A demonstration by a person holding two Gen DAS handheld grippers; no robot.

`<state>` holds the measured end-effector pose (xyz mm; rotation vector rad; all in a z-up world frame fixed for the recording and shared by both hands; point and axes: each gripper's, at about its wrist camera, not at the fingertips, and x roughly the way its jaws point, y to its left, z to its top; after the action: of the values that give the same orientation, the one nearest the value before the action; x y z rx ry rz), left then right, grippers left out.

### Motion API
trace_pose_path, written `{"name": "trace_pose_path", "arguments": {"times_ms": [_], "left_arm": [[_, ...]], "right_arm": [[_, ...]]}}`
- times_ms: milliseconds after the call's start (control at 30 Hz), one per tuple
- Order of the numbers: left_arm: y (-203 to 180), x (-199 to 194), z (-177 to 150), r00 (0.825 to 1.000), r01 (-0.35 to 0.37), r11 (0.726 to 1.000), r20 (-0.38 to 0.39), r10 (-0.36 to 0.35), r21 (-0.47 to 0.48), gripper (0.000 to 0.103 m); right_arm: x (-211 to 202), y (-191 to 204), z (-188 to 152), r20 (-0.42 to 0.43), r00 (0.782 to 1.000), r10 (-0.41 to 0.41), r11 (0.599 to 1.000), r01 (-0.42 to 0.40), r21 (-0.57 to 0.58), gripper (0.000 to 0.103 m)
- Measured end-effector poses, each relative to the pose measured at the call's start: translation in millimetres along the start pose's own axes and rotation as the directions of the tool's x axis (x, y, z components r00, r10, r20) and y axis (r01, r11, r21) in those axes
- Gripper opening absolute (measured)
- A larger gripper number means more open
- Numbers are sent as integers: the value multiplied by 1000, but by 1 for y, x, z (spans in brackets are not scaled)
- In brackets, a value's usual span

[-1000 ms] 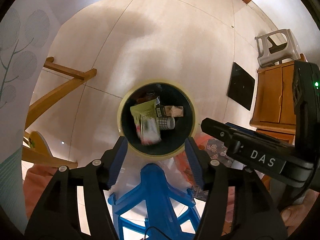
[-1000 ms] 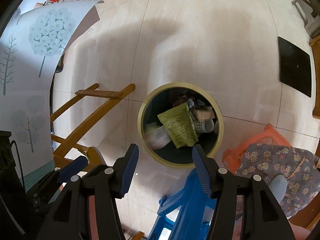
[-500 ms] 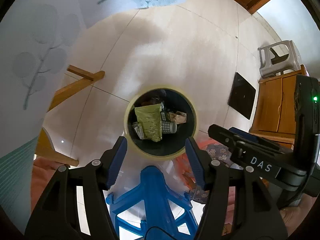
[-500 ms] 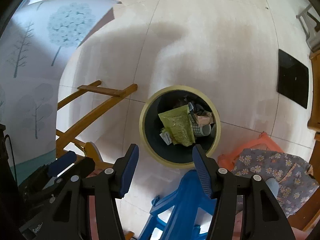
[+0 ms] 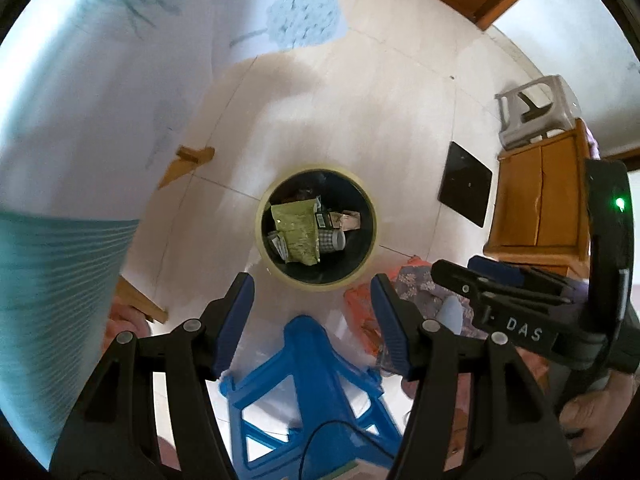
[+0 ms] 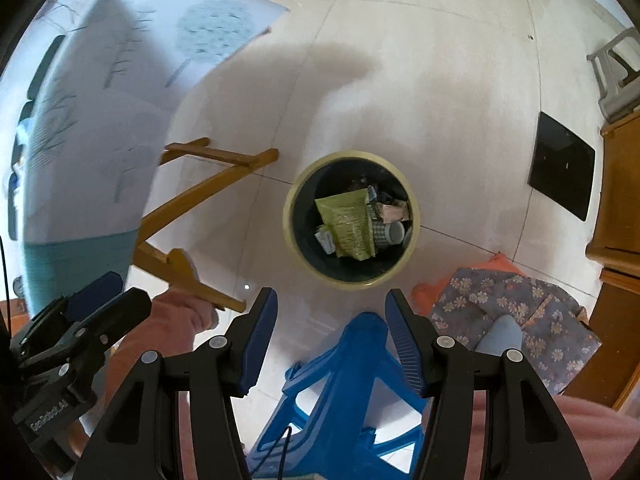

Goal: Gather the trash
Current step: 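Move both tools back over the table toward the green-black wrapper and blue snack bag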

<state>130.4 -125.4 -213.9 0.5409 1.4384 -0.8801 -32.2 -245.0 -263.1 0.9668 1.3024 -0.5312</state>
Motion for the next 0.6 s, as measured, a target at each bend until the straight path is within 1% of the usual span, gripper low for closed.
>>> {"name": "trace_pose_path", "arguments": {"times_ms": [133,267,367,467,600], "left_arm": [[-2,-41,-16,999,32,999,41,-33,28,57],[3,-78,-35,996,42,998,81,-46,44,57],[15,-103,-48,993,42,999,107,-45,31,57],[32,-125,-61,990,50,999,132,-49,-2,57],[59,-156,-74,982,56,997,185,-47,-44,57]], "right_arm": [[-26,18,-14,30,999,27,999,-26,-31,57],[-50,45,-26,62,997,51,996,-46,-78,57],[-67,66,-33,88,994,57,992,-46,-121,57],[-82,88,-38,105,993,61,984,-42,-171,57],[-105,124,-43,134,989,60,967,-24,-255,57]]}}
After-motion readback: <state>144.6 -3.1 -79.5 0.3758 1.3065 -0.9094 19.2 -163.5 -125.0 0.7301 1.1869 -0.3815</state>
